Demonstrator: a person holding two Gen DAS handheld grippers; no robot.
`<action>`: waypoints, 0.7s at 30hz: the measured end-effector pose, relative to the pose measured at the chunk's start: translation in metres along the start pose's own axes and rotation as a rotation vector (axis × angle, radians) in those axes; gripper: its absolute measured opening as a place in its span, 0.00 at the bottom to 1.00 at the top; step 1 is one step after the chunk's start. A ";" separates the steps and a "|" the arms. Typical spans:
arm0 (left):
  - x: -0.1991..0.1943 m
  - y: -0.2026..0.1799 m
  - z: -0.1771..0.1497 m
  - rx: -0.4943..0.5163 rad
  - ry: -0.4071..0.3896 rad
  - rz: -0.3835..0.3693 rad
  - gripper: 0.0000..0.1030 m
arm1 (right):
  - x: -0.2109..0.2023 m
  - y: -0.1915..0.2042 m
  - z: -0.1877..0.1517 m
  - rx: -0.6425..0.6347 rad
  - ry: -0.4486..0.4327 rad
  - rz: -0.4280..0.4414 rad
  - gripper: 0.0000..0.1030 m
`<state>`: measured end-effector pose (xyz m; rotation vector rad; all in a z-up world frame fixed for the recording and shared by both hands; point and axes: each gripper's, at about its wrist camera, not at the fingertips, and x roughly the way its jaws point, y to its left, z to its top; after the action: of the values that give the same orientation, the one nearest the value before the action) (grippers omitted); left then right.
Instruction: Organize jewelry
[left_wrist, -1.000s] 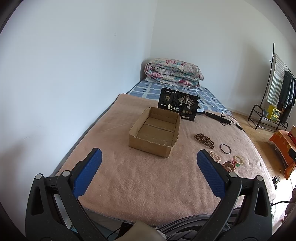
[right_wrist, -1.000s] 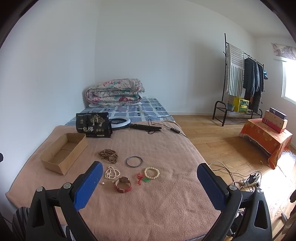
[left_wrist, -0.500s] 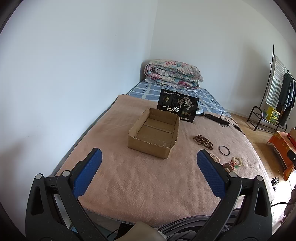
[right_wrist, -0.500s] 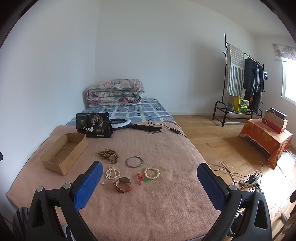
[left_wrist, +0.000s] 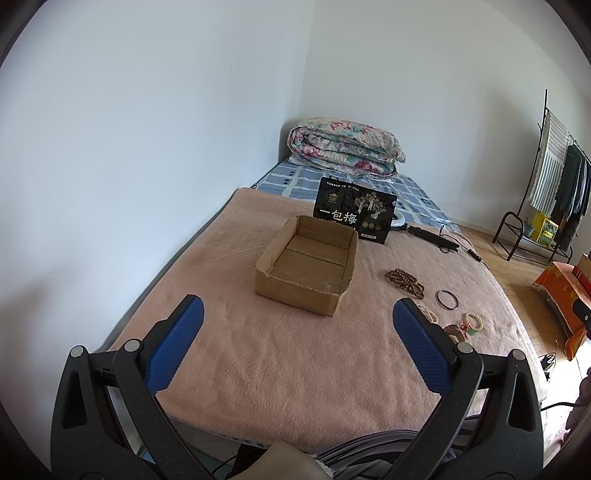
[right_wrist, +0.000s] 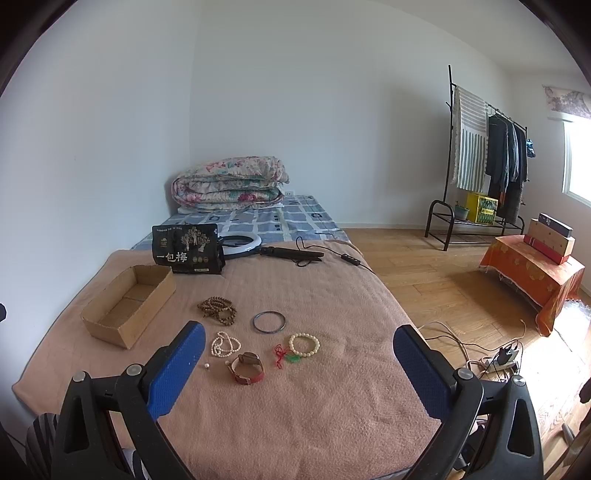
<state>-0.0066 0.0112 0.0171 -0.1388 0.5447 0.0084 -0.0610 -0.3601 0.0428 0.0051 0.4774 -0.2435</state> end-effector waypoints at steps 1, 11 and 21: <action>0.000 0.000 0.000 -0.001 0.000 -0.001 1.00 | 0.000 0.000 0.000 0.000 0.000 0.000 1.00; 0.000 0.001 -0.001 -0.001 0.000 -0.001 1.00 | 0.001 0.000 0.000 0.000 0.002 0.001 1.00; -0.003 0.000 0.000 -0.001 0.001 0.000 1.00 | 0.010 0.000 0.000 0.000 0.017 0.002 1.00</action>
<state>-0.0093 0.0117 0.0185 -0.1395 0.5460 0.0081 -0.0522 -0.3628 0.0384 0.0080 0.4941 -0.2419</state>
